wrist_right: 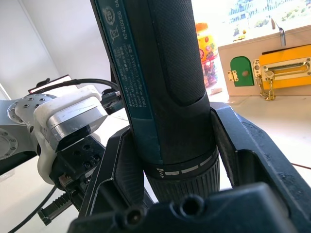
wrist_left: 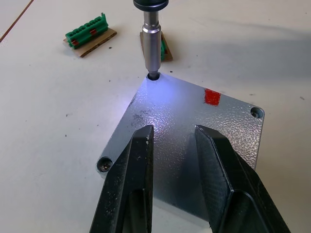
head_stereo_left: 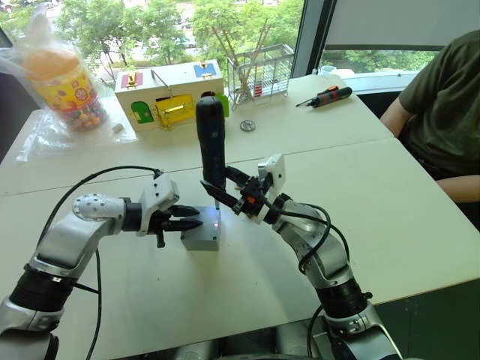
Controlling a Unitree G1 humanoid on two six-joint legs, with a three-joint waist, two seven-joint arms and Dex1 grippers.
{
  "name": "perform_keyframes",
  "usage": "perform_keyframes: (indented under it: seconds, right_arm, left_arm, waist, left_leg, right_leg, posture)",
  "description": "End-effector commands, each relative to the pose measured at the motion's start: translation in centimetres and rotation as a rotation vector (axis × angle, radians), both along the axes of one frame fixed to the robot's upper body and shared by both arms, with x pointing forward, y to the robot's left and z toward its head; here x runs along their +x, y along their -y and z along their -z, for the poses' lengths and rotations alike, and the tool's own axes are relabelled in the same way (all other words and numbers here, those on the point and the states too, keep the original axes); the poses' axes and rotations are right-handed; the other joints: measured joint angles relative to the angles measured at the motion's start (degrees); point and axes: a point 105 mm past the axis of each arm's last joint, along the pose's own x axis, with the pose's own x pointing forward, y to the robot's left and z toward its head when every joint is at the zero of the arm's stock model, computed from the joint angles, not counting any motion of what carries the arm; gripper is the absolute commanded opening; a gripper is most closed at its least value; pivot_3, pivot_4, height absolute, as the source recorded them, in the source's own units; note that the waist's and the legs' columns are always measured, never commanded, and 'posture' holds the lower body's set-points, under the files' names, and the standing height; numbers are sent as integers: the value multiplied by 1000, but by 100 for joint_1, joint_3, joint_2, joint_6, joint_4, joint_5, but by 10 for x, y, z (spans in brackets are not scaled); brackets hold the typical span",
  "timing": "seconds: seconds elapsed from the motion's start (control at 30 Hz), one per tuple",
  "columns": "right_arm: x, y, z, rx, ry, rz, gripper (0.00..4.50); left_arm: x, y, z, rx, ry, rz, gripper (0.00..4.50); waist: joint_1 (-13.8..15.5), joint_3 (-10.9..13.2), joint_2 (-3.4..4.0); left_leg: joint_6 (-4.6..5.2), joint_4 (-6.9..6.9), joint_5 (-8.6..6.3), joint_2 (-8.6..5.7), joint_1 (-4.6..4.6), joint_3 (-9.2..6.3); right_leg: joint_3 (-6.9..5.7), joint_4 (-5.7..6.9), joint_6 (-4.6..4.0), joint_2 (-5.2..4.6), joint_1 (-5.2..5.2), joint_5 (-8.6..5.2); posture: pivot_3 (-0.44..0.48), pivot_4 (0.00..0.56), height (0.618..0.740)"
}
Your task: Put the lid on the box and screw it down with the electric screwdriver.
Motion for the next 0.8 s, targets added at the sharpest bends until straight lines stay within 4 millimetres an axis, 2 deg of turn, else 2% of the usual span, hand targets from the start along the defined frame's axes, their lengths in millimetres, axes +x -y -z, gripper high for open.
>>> perform_keyframes:
  seconds: [0.03, 0.53, 0.63, 0.8]
  right_arm:
    - [-1, 1, 56, -113, -188, 9, 1754]
    - [0, 3, 40, -102, -131, 15, 1754]
    - [2, 5, 19, -67, -85, 29, 1754]
    - [-1, 11, -50, 11, 74, 40, 1754]
  left_arm:
    - [-1, -4, 13, 42, -38, -12, 1329]
    - [0, 1, 18, 27, -39, -6, 1329]
    - [0, 3, 19, 24, -39, 0, 1329]
    - [1, 3, 22, 24, -35, 4, 1329]
  waist:
    - [1, -1, 0]
    - [37, 0, 0]
    - [76, 1, 2]
    - [147, 13, 4]
  left_leg:
    - [0, 0, 0, 0, 0, 0]
    - [2, -2, -1, -1, 1, 0]
    - [2, -2, -1, -1, 0, 0]
    - [2, -2, -1, -1, -6, -1]
  right_leg:
    - [0, 0, 0, 0, 1, 0]
    - [0, -7, 1, -2, 3, 0]
    - [0, -10, 1, -2, 3, -1]
    - [0, -15, 1, -2, 0, -1]
  posture:
    - [0, 150, 740]
    - [0, 150, 740]
    - [0, 150, 740]
    - [0, 150, 740]
